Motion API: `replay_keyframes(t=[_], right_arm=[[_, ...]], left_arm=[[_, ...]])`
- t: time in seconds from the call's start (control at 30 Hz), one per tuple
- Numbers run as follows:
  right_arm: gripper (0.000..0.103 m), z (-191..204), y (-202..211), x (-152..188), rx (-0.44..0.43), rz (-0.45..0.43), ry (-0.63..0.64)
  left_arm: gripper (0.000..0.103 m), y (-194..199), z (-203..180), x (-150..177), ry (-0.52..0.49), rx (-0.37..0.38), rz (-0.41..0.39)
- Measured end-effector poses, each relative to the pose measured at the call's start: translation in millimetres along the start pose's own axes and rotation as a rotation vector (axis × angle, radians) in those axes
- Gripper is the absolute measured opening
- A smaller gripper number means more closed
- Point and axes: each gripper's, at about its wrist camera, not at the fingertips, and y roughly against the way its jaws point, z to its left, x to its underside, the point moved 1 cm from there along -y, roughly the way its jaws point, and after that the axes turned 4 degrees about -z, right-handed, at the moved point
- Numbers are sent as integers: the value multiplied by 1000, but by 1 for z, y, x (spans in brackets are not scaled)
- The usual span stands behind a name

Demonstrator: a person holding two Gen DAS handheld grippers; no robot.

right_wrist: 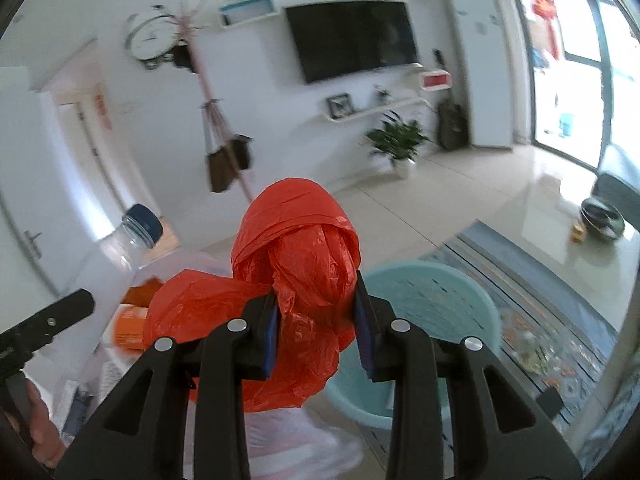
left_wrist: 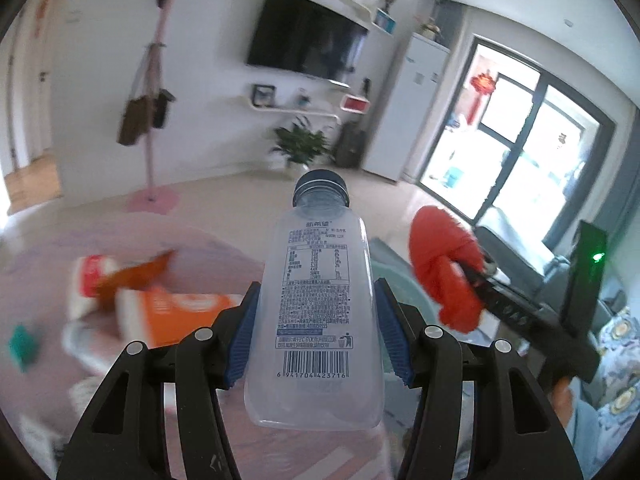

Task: Collect trash
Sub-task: 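Carry the bottle and red bag to the basket and release both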

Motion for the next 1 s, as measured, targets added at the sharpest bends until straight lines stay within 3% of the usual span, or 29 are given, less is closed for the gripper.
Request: replay_keyframes(t=[0.17, 0.37, 0.53, 0.63, 0.7, 1.0], right_arm=[[29, -44, -38, 20, 115, 95, -78], [30, -79, -82, 55, 175, 228, -161], [33, -94, -99, 72, 212, 264, -180], [40, -104, -107, 79, 202, 284, -216], [51, -109, -105, 80, 204, 278, -227], [52, -109, -87, 65, 201, 232, -227]], left_arm=[[54, -52, -25, 8, -17, 41, 65], [54, -115, -36, 29, 0, 57, 154], [54, -148, -40, 43, -3, 65, 214], [59, -152, -40, 50, 9, 76, 216], [62, -154, -39, 52, 21, 80, 217], [66, -131, -27, 51, 40, 82, 174]])
